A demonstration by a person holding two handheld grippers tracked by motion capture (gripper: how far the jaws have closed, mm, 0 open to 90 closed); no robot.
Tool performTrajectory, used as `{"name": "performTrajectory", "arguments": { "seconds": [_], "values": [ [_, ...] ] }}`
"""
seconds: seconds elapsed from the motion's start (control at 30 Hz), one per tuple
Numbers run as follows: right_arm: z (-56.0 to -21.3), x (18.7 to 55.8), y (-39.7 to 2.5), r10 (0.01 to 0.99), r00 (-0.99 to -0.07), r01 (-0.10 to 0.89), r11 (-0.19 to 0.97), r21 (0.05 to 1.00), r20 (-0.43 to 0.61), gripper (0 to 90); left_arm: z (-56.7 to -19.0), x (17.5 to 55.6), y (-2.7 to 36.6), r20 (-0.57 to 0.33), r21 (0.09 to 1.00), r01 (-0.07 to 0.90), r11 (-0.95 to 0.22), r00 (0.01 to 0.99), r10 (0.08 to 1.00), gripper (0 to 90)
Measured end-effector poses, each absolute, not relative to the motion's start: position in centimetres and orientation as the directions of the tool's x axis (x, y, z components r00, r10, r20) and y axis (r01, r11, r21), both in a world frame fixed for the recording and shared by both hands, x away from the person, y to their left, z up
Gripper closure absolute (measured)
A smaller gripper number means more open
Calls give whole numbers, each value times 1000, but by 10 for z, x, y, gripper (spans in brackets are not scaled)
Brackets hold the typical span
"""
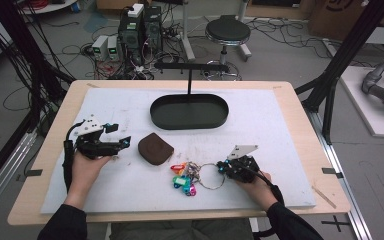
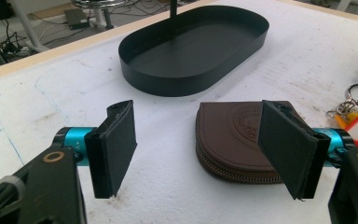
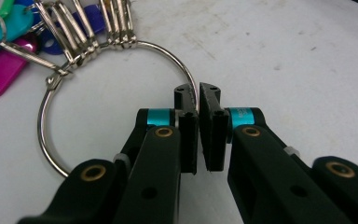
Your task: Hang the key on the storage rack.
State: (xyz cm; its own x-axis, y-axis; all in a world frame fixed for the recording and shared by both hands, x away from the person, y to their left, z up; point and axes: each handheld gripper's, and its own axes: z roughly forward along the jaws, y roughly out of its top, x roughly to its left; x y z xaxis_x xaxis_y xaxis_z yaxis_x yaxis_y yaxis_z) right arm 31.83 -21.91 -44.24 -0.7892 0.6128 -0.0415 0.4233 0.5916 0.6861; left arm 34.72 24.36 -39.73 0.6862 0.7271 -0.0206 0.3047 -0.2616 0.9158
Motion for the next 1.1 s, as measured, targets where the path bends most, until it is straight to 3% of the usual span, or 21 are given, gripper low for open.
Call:
{"name": "performTrajectory", "arguments": {
  "seconds": [0.33, 0.7, 0.9, 1.1],
  "values": [
    [-423, 323, -243, 704, -708, 465, 402, 789, 58, 881, -397, 346, 244, -19, 919, 299, -257, 684, 730, 283],
    [-416, 322, -247, 671, -693, 520, 212, 828, 263, 900, -397, 345, 240, -15, 920, 293, -260, 690, 724, 283],
    [-419, 320, -235, 660, -713, 514, 263, 816, 237, 900, -397, 345, 240, -16, 921, 291, -258, 692, 722, 283],
    [-421, 323, -246, 733, -656, 526, 271, 806, 181, 849, -397, 345, 240, -17, 920, 292, -260, 693, 720, 283]
  ]
}}
